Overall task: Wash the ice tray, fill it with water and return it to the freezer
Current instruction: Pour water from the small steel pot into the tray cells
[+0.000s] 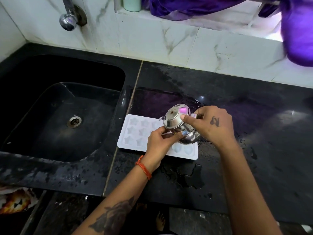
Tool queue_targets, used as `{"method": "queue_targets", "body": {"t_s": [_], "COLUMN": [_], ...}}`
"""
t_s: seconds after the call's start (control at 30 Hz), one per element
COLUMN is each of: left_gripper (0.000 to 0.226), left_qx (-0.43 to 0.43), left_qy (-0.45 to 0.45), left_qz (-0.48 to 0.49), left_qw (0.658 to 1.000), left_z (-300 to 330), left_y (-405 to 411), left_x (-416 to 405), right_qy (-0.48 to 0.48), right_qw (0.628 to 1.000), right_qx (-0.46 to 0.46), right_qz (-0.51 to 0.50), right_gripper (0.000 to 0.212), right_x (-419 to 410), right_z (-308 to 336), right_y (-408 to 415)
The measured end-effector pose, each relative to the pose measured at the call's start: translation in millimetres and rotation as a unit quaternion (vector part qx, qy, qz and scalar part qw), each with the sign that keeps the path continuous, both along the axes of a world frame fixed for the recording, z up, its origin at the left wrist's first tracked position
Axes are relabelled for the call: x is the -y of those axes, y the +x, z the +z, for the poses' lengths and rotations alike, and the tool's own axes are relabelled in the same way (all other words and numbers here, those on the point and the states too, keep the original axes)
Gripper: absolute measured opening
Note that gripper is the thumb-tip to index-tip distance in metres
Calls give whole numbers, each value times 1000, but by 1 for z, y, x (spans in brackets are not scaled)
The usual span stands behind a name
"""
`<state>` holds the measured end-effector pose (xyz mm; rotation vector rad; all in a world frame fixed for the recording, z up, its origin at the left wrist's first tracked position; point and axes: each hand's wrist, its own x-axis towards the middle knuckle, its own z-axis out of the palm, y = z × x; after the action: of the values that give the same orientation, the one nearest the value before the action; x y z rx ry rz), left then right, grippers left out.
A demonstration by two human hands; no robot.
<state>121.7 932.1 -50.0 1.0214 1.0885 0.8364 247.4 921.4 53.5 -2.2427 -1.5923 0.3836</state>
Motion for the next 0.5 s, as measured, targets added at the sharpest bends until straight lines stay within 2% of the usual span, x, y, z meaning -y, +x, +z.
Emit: {"method": "queue_targets", "body": {"t_s": [0.37,0.5], "left_gripper": [59,58], "left_qx": [35,11], "left_qy": [-4,7], "left_qz": [-2,21], "left_qw": [999,1000], "left_z": [-5,-1], "left_y": [11,15], "left_x": [3,6], "right_qy": [-6,-2], "right_qw": [998,999], "right_qx": [68,39], "right_qz": [13,6], "right_gripper": [44,45], "right_x": [-3,-2], "right_z": [2,0], "right_y": [-1,4]}}
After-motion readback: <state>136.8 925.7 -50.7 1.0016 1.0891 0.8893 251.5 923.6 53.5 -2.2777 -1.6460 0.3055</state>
